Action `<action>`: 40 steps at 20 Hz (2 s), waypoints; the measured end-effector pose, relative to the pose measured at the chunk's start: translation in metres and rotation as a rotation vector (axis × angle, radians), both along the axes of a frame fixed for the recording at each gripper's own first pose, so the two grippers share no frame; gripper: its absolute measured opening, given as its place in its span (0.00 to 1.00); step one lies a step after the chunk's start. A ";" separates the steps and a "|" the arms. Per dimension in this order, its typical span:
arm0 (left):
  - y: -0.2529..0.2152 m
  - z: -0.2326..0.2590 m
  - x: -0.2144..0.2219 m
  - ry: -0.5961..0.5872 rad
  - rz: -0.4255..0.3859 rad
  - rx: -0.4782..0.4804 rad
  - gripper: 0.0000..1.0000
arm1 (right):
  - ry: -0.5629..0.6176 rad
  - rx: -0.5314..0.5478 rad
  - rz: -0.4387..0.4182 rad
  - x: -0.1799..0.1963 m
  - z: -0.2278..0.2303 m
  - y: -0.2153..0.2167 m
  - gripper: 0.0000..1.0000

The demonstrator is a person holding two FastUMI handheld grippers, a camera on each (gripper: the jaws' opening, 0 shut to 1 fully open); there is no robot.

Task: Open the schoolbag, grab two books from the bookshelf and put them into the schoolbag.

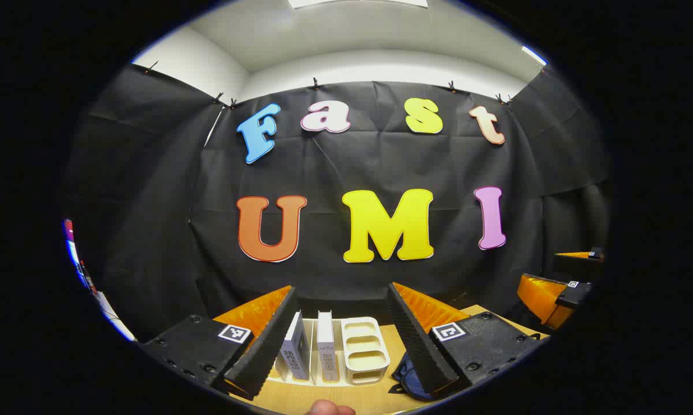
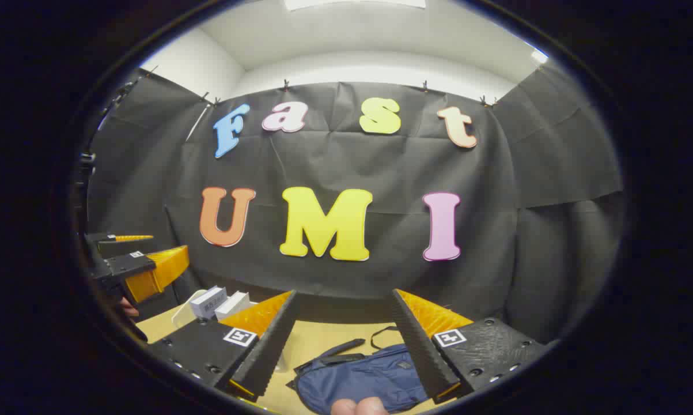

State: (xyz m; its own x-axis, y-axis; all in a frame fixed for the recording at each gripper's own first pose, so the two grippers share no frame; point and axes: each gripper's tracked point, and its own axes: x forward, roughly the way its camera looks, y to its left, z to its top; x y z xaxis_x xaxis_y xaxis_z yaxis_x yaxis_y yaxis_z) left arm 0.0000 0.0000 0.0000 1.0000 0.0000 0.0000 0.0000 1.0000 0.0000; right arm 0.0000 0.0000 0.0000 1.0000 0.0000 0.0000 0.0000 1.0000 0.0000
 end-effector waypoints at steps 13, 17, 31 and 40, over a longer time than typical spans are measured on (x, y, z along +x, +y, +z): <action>0.032 -0.007 -0.005 -0.003 0.054 -0.005 0.98 | 0.078 -0.033 0.038 -0.002 -0.029 0.029 0.96; 0.039 -0.008 -0.001 -0.012 0.050 0.007 0.98 | 0.238 -0.063 0.089 0.003 -0.103 0.044 0.98; 0.059 -0.015 -0.011 0.007 0.086 0.053 0.98 | 0.680 -0.183 0.155 0.019 -0.347 0.060 0.96; 0.064 -0.017 -0.011 0.032 0.110 0.068 0.98 | 0.771 -0.231 0.118 0.039 -0.408 0.052 0.99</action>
State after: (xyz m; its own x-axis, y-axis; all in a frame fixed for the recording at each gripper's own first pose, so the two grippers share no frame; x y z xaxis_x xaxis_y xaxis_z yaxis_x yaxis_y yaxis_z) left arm -0.0112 0.0643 -0.0172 0.9935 0.1107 -0.0280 -0.1086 0.9917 0.0695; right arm 0.0392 0.0519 -0.4076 0.7125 0.0211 -0.7013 -0.1894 0.9682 -0.1634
